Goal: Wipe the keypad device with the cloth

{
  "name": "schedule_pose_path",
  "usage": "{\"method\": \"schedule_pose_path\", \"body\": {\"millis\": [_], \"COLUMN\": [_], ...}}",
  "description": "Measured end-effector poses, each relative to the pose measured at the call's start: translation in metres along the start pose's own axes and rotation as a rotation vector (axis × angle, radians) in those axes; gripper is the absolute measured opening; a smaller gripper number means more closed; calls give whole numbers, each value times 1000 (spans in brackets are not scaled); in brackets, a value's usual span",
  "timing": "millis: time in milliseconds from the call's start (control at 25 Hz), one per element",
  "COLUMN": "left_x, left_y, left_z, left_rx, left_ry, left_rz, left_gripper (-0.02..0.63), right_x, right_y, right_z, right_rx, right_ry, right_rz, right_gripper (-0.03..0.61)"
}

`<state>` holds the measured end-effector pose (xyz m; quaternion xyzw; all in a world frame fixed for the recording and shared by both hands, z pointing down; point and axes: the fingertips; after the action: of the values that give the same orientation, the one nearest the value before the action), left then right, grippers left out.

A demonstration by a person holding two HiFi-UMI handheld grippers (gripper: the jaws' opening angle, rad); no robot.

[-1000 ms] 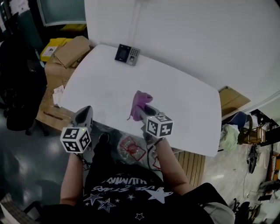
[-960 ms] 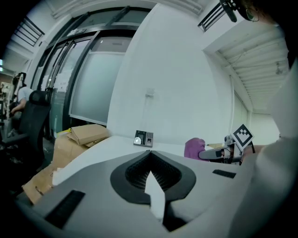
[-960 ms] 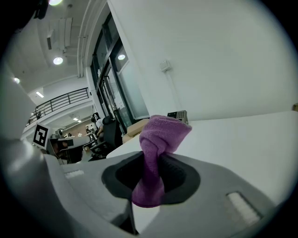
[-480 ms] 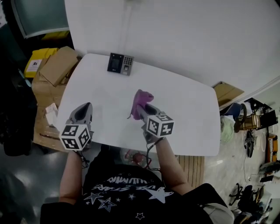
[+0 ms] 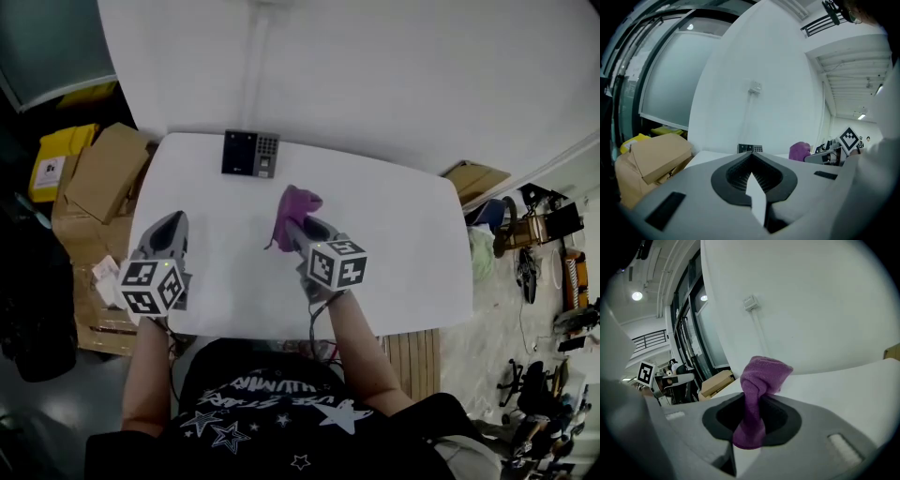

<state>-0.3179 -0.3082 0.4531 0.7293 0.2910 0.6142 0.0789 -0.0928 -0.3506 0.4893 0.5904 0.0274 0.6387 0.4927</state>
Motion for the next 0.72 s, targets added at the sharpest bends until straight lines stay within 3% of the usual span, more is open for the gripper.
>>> {"method": "schedule_pose_path", "body": {"millis": [720], "left_x": [-52], "left_y": [82], "left_z": [-68], "left_rx": [92], "left_ry": [9], "left_rz": [-20], "left_gripper": [6], "right_x": [-80], "right_y": [106], "right_z": [-18], "right_rx": [6], "right_ry": [-66], "right_rz": [-30], "right_gripper": [92]}}
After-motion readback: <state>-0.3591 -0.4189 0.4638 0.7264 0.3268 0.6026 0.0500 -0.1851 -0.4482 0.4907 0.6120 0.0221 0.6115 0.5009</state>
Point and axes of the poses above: the fingertips, and each gripper's own axes: y forward along the fingers, z to its right, x out of its underside, and after that the axes turned 12 degrees about -z, right-handed
